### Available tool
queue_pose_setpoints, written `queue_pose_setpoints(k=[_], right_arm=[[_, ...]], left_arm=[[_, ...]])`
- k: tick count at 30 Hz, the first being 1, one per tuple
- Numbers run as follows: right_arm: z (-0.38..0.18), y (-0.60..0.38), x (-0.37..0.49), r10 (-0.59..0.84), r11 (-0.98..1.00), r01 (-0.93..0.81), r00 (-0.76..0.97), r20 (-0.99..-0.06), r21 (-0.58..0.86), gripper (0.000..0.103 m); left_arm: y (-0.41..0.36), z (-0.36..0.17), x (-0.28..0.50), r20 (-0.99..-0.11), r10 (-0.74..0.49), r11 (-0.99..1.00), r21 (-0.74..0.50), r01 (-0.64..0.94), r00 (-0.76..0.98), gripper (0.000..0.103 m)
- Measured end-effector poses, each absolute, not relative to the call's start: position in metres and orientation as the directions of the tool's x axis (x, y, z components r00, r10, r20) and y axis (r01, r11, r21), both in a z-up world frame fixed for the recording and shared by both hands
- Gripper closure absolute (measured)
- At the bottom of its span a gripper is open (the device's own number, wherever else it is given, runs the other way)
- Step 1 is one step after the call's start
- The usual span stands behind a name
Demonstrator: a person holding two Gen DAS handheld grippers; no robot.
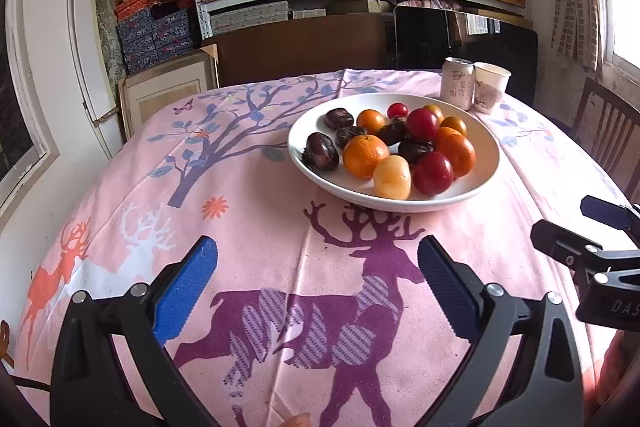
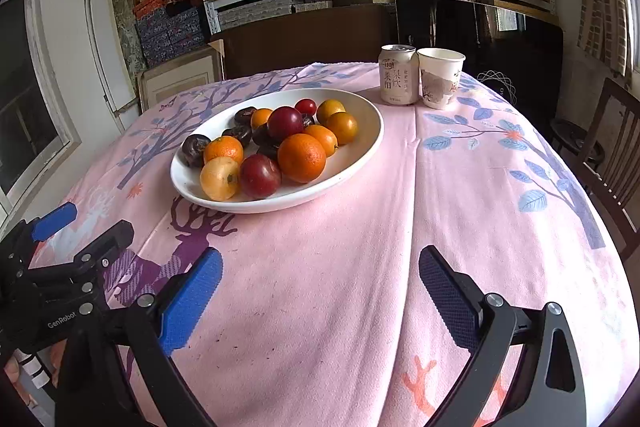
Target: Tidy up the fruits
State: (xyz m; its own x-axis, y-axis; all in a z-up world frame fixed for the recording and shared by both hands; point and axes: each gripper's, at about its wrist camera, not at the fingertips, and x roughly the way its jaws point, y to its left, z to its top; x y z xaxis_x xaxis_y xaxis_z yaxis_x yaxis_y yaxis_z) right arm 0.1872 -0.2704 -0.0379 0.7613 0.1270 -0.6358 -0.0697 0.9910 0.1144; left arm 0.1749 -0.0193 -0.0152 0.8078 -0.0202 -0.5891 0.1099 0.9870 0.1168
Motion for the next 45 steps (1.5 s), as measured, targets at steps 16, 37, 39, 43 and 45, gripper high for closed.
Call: queue_pose_setpoints(k=[16, 37, 39, 43, 45], right_arm=[[-0.027, -0.251, 0.171, 0.068, 0.996, -0.088, 0.815, -0.575, -0.008, 0.004], [-0.026, -0.252, 0.170, 0.081, 0.995, -0.095, 0.815, -0.574, 0.006, 0.004], [-0.026, -0.252, 0.170, 0.080, 0.996, -0.095, 0.815, -0.573, 0.005, 0.004], [-0.026, -0.252, 0.170, 0.081, 0.995, -0.095, 0.815, -0.574, 0.006, 0.004], [-0.026, -0.252, 0.170, 0.082, 0.995, -0.095, 0.815, -0.574, 0.007, 0.004]], left_arm=[[-0.028, -0.019, 0.172, -0.594, 0.037, 0.984, 0.162, 0.074, 0.804, 0.005], [-0.026, -0.019, 0.172, -0.602, 0.021, 0.986, 0.145, 0.083, 0.798, 0.005], [-0.026, -0.019, 0.172, -0.602, 0.021, 0.986, 0.145, 0.084, 0.798, 0.004], [-0.026, -0.019, 0.172, -0.603, 0.020, 0.986, 0.144, 0.084, 0.797, 0.005], [-0.026, -0.018, 0.172, -0.602, 0.021, 0.986, 0.146, 0.084, 0.798, 0.005]])
